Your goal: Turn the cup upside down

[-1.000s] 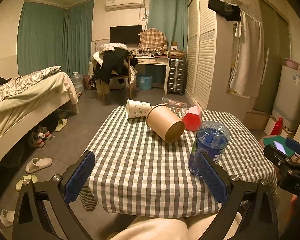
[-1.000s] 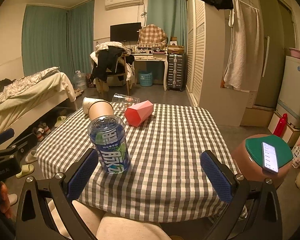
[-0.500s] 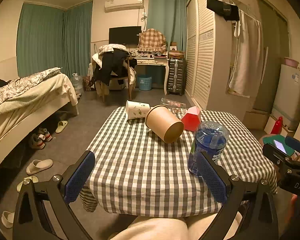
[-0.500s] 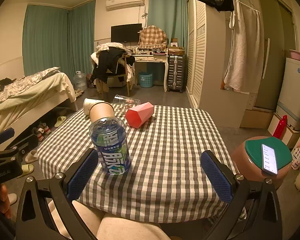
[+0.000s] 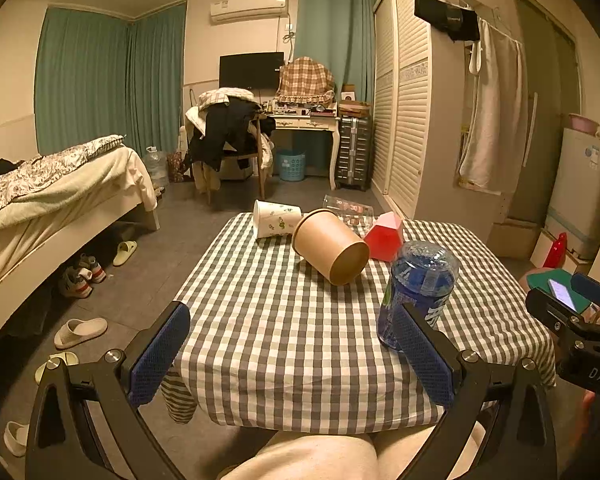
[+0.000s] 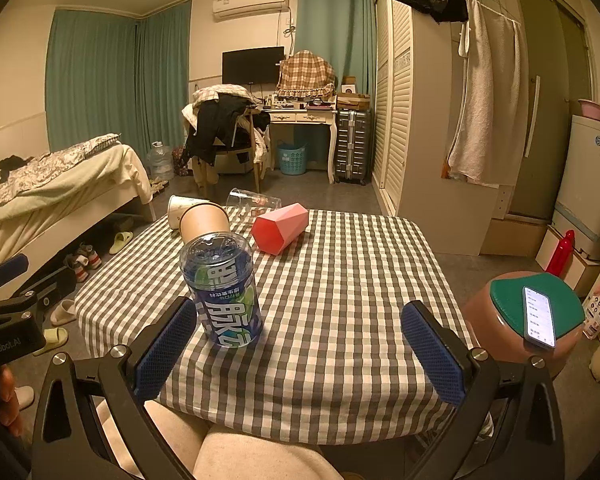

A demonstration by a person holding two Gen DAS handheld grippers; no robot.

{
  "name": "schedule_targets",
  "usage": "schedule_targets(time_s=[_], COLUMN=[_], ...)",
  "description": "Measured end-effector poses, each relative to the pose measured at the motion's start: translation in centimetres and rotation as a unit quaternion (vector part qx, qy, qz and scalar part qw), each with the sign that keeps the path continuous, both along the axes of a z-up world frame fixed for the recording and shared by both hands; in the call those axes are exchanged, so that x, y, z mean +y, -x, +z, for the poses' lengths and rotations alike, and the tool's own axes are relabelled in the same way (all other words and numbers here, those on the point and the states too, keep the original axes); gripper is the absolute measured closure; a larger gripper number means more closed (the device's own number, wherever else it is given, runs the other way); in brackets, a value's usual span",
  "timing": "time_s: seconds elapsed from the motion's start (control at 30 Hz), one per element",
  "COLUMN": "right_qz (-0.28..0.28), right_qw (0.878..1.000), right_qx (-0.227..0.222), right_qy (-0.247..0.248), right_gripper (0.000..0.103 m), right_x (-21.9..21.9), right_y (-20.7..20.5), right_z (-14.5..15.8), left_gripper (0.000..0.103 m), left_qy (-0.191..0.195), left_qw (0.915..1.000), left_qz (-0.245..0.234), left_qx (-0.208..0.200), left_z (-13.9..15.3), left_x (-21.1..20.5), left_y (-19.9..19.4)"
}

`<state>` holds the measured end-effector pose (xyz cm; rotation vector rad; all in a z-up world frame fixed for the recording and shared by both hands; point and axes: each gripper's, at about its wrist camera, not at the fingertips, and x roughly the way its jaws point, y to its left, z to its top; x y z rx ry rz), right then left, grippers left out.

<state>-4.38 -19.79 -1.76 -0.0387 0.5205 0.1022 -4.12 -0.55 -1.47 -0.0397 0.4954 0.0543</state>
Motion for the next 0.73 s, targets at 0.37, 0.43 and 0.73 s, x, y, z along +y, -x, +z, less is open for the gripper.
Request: schedule_targets(time_s=[0.37,0.43,0.73], right_qz=[0.0,0.0,0.002], right_qw=[1.0,1.0,1.0], right_qx=[0.002,0.003,0.009], right_qy=[0.0,0.0,0.001], right_gripper=[0.0,0.0,0.0], right_x=[0.01,0.01,0.1], right_y=[0.1,0.07,-0.18], right_z=[-0.11,-0.22,-0.77], left_gripper=[0.0,0.0,0.0], left_qy=[0.004,0.004,0.004], left_qw=[1.0,1.0,1.0], left_qz=[0.003,0.004,0.004], left_qx=[0.002,0.003,0.005], left_z=[-0.34,-0.45,-0.73], left_x=[0.17,0.24,0.2], left_y=[0.05,0.07,-0.1])
